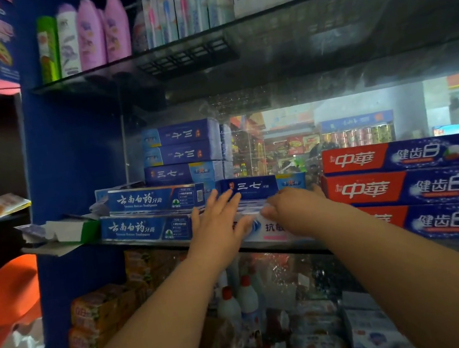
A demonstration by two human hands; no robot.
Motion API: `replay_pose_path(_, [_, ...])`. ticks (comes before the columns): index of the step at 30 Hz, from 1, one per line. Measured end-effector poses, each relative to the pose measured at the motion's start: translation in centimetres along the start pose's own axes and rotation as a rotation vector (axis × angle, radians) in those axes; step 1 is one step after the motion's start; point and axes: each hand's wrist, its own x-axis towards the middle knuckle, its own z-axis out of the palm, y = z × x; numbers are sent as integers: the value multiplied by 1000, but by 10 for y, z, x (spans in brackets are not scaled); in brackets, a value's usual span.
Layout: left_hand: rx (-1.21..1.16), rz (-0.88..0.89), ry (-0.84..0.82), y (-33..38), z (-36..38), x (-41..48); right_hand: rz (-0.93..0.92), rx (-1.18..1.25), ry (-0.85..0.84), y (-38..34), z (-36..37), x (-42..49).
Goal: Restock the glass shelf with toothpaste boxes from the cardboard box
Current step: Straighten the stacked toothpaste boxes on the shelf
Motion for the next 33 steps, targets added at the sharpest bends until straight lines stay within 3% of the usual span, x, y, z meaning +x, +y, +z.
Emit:
replay_pose_path(4, [54,32,-126,5,3,15,-18,99,9,2,-15,25])
replay_pose_path(8, [99,58,-84,2,9,20,31,244,-65,3,-13,55])
replay_pose_path(12, [76,46,-42,-2,16,21,-26,174,-216,6,-4,76])
replay_pose_path(16, [7,16,36,-5,23,21,75,274,-290,12,-1,86])
replay_pose_path(33, [-99,8,24,-5,20,18,73,259,-339,19,3,98])
